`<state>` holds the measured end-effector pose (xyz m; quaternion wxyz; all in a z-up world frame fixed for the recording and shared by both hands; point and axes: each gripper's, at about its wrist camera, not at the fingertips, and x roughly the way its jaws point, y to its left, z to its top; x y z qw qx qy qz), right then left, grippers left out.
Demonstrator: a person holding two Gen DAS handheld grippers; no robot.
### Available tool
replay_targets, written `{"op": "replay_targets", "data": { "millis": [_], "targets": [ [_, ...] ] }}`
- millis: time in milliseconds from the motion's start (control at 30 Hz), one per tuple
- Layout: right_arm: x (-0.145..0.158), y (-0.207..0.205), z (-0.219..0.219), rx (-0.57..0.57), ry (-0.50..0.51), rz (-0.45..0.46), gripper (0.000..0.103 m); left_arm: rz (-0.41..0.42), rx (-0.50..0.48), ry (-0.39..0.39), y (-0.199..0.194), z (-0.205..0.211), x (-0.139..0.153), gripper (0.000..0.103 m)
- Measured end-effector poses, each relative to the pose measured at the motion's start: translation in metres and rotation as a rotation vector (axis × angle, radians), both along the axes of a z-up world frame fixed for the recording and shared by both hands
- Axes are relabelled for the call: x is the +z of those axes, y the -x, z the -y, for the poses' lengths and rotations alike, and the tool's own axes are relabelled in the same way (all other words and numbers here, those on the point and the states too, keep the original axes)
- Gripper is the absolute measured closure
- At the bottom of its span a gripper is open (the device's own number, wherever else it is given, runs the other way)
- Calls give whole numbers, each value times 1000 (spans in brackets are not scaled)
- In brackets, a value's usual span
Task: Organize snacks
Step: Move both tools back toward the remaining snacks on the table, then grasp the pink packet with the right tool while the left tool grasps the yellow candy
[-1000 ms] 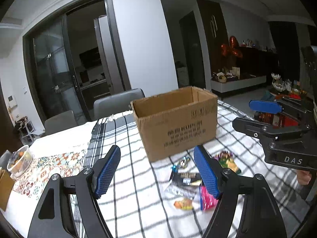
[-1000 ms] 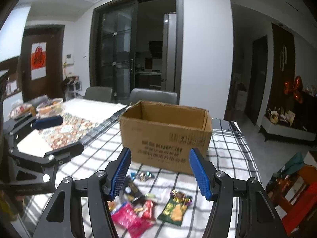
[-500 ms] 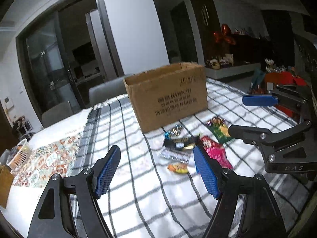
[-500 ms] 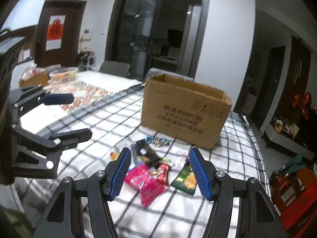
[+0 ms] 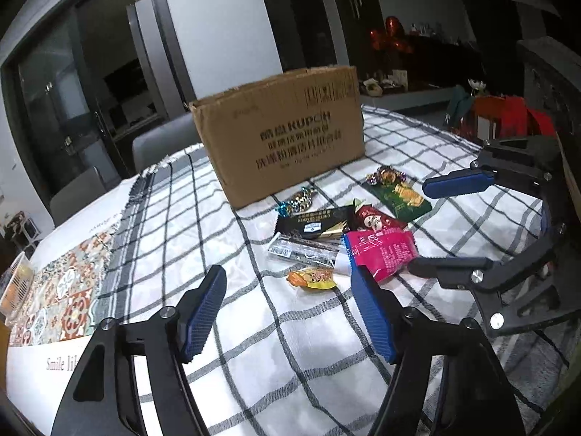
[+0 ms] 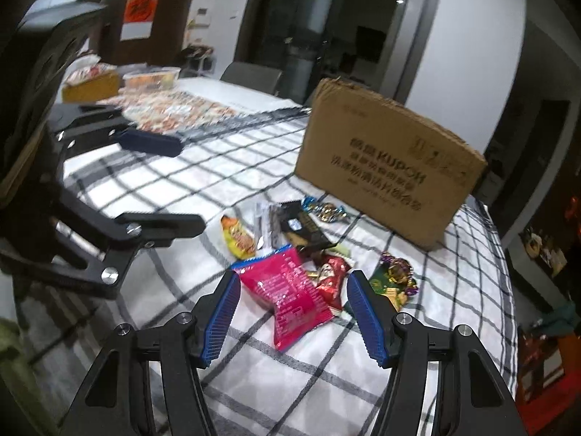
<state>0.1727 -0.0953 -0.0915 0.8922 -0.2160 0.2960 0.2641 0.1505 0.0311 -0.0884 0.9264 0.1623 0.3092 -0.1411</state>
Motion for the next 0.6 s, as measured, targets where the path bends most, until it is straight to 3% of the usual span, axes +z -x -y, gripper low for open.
{"op": "replay_targets", "data": {
  "millis": [600],
  "targets": [
    [-28,-34,-4,53,-19,-103,41,-182,-27,71,-49,3,-40,49]
  ]
}}
